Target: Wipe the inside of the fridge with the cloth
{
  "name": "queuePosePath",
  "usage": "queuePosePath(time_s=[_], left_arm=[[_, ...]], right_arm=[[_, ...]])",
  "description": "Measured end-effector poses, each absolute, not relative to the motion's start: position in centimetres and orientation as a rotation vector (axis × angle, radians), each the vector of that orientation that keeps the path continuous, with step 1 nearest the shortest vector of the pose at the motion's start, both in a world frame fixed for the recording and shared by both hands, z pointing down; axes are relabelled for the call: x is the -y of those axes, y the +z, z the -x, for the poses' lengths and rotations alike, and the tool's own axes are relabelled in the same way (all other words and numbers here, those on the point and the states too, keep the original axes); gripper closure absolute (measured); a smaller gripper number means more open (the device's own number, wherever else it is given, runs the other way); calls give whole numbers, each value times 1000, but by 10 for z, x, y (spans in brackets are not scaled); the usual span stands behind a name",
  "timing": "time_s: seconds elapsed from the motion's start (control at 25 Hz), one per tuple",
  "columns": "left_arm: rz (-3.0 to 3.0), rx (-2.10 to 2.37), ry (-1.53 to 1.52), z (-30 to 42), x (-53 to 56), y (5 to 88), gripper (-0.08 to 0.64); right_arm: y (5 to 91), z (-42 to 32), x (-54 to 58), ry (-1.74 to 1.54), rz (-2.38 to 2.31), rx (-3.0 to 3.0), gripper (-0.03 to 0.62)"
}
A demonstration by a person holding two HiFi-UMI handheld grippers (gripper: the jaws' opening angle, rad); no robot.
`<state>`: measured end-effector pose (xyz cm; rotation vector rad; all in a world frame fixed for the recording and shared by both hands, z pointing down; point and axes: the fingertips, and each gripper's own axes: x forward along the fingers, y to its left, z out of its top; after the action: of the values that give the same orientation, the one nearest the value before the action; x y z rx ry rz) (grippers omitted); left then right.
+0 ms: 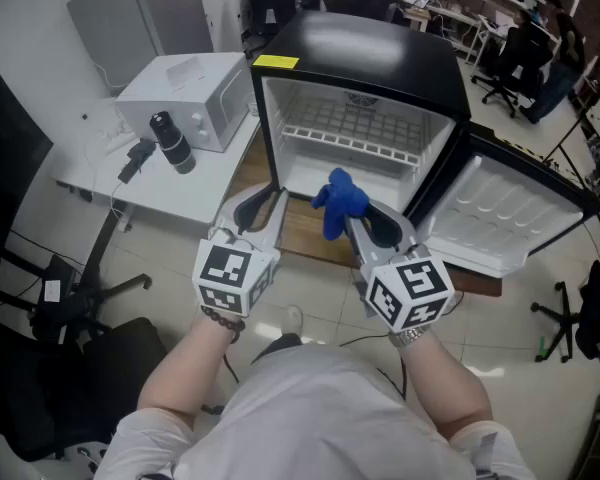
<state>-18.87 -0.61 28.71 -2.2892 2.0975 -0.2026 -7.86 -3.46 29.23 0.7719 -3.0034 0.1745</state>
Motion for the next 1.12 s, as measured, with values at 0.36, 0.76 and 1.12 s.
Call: queuePosePath(time_s=[0.36,0.76,1.12], left_arm=[[2310,-2065,-242,283,89,287,486],[2399,-2002,-317,342,151,315,465],[2454,-1950,-310,345,174,322,460]], right_arm=[[301,183,118,176,-805,2979,528],[322,266,181,166,-830,2943,527],[337,296,207,165,-818,2920,528]])
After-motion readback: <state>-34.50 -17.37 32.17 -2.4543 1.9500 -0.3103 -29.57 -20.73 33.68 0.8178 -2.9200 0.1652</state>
